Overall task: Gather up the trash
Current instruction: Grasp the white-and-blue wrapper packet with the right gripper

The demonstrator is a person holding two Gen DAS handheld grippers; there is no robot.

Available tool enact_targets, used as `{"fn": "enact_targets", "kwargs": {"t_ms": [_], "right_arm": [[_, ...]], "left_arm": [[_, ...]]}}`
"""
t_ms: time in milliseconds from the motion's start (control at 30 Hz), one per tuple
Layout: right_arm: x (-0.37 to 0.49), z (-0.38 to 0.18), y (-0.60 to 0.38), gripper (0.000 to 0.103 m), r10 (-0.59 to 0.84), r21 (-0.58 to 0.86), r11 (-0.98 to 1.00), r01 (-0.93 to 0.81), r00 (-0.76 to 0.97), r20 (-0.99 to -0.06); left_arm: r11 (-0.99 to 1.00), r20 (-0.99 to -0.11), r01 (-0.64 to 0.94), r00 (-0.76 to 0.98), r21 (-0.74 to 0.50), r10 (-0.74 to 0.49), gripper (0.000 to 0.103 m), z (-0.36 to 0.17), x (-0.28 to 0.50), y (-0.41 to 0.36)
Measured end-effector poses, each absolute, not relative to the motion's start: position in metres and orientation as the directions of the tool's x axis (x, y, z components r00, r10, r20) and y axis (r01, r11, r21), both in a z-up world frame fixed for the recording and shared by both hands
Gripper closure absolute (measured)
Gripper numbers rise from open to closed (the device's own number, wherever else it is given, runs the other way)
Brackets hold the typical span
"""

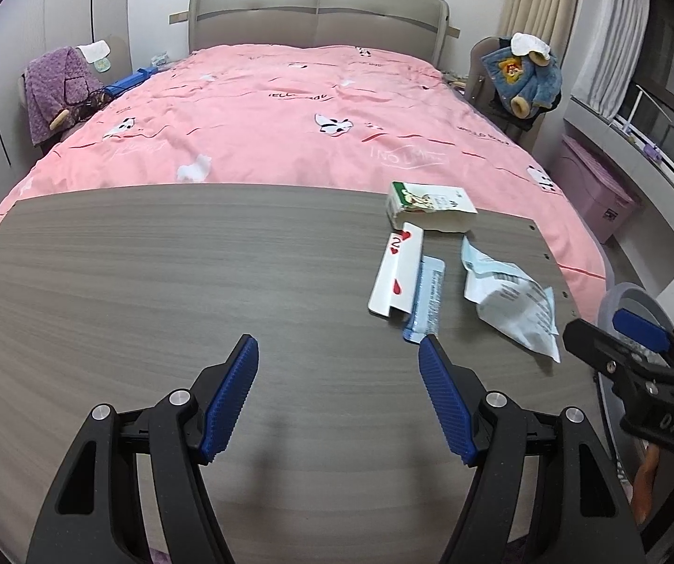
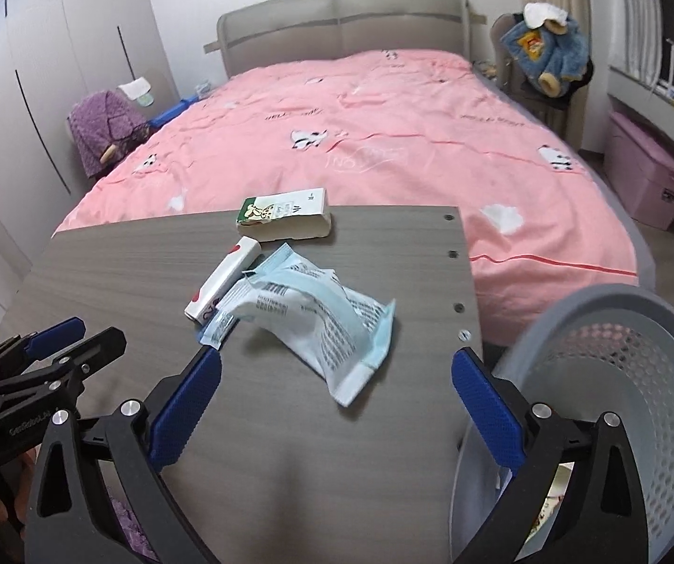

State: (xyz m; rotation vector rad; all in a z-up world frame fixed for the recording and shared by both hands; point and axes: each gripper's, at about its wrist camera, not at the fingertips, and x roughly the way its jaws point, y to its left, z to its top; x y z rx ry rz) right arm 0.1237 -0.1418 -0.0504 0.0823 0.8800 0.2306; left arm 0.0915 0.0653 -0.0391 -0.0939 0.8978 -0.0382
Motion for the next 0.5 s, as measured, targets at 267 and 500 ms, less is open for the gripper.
{"fn": "enact_targets", "kwargs": {"t_ms": [267,500], "right_arm": [[0.154,-0.057,-0.136,0.007,0.255,0.143,0.96,-0.239,0.55,-0.795],[0.17,-0.063,-0.123,0.007,0.251,0.092,0.944,-0.317,0.511,-0.822]], "left_arm": [[0.996,-0.786,-0.035,0.616,-0.086,-0.046,0.035,-0.038,0.108,0.073],[0.995,-0.791,-0.047,0.611,-0.087,-0.041,0.035,-0.039,0.117,0.077]]}}
